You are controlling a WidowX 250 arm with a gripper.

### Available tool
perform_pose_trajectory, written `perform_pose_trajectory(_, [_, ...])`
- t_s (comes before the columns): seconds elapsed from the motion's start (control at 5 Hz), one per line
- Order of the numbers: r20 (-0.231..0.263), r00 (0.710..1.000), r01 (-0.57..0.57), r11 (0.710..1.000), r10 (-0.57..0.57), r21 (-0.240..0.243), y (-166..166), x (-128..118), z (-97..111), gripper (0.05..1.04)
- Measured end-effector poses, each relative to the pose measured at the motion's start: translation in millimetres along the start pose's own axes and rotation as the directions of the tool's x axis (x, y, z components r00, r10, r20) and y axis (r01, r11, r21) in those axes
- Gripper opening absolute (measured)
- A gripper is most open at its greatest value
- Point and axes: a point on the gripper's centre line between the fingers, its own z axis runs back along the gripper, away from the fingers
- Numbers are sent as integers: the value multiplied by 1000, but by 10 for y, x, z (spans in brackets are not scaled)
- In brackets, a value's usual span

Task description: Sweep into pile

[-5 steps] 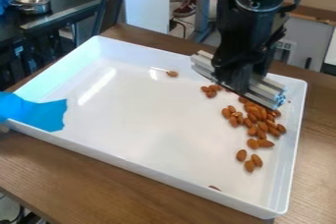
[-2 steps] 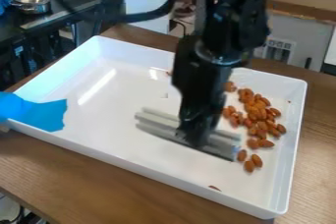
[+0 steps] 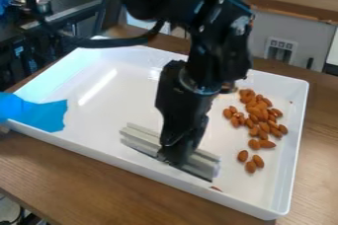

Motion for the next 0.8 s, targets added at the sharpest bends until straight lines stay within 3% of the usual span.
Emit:
perform_pose_trajectory(0.4, [16, 1000, 1, 999, 0, -43, -55, -5, -10, 366])
perform_pose_trajectory(0.8, [51, 998, 26, 999, -23, -45, -39, -109, -137, 366])
